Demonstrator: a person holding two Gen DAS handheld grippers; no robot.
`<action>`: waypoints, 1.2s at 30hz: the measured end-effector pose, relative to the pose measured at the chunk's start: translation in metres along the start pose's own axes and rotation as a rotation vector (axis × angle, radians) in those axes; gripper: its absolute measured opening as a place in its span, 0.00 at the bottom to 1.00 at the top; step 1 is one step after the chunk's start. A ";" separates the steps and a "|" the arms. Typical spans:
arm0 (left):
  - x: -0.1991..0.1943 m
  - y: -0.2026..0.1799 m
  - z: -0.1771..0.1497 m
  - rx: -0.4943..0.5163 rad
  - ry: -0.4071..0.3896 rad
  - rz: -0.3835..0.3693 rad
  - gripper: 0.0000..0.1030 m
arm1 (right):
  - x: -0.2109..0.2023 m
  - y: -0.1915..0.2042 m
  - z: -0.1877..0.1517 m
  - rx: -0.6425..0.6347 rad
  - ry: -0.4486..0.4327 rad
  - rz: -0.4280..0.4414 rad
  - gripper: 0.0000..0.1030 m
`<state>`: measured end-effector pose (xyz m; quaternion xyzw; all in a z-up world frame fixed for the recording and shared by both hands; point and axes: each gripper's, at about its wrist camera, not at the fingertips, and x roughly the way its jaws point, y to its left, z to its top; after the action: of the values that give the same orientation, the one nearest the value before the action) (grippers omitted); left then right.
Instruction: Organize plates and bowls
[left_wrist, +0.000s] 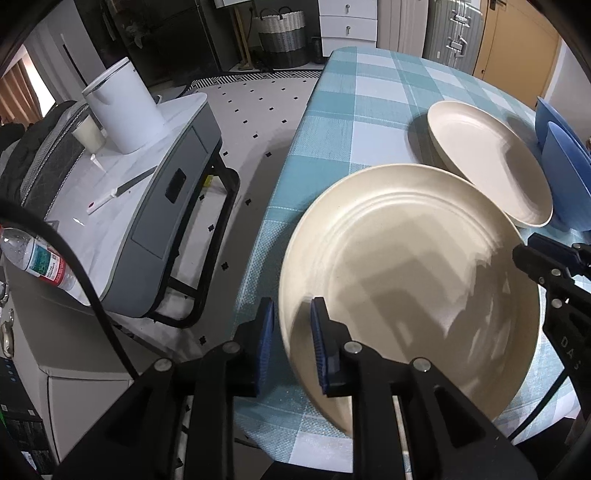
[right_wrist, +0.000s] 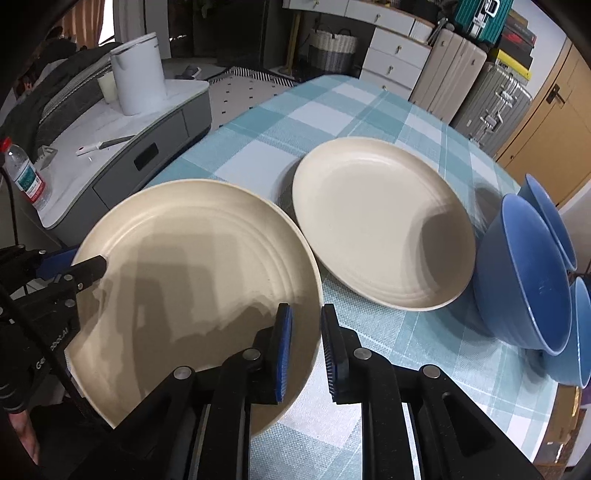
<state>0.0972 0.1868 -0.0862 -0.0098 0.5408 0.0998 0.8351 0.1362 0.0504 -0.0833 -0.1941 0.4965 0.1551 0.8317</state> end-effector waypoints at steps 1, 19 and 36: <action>0.000 0.001 0.000 -0.003 -0.001 0.000 0.17 | -0.001 -0.001 -0.001 0.004 -0.002 0.007 0.14; -0.062 -0.019 -0.013 0.003 -0.218 -0.006 0.42 | -0.053 -0.068 -0.053 0.237 -0.245 0.162 0.21; -0.111 -0.098 -0.018 0.096 -0.434 -0.170 0.44 | -0.117 -0.127 -0.121 0.352 -0.528 0.016 0.80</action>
<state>0.0540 0.0711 -0.0020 0.0058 0.3501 0.0031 0.9367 0.0472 -0.1257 -0.0102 0.0037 0.2841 0.1185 0.9514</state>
